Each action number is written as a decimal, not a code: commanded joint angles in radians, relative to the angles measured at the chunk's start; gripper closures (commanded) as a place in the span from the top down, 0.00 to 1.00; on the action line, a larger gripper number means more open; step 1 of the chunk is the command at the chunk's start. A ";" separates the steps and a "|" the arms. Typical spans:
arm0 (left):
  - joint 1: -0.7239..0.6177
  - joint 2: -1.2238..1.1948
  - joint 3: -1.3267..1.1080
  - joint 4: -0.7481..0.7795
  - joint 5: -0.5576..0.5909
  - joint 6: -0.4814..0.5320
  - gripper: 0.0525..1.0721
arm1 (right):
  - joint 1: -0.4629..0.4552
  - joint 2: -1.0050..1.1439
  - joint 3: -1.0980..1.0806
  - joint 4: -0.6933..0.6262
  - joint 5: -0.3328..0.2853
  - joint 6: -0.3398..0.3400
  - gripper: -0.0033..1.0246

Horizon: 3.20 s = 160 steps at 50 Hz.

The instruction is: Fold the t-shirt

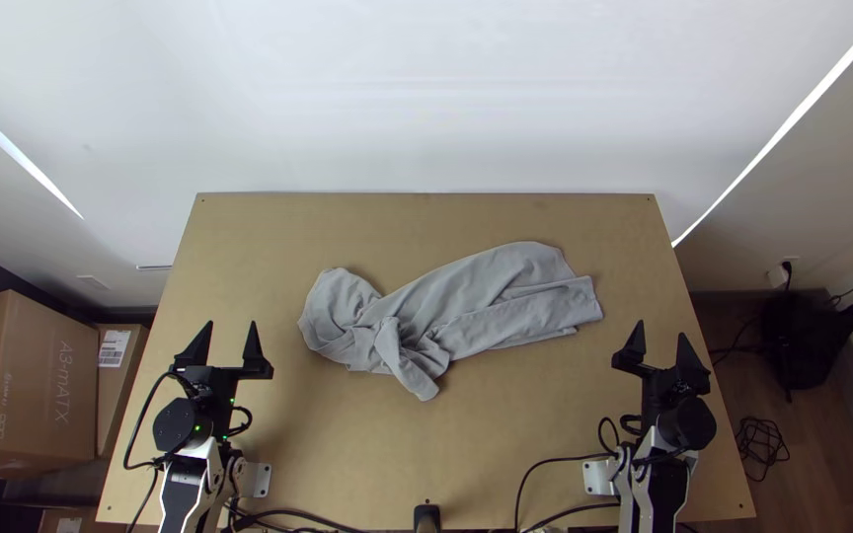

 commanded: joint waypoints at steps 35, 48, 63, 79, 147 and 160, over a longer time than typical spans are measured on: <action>0.006 -0.006 -0.041 -0.011 0.006 0.017 0.96 | -0.006 -0.001 -0.005 -0.018 0.006 0.011 0.95; 0.006 -0.006 -0.041 -0.011 0.004 0.017 0.96 | -0.006 -0.001 -0.007 -0.018 0.004 0.011 0.95; 0.006 -0.006 -0.041 -0.011 0.004 0.017 0.96 | -0.006 -0.001 -0.007 -0.018 0.006 0.011 0.95; -0.001 -0.006 -0.041 -0.011 0.006 -0.066 0.96 | 0.012 -0.001 -0.005 -0.018 0.004 0.040 0.95; 0.226 0.178 0.375 -0.139 0.009 0.027 0.96 | 0.279 0.139 0.222 0.171 0.021 -0.117 0.95; 0.297 0.339 0.663 -0.312 -0.003 0.017 0.96 | 0.422 0.537 0.519 0.182 0.021 -0.110 0.95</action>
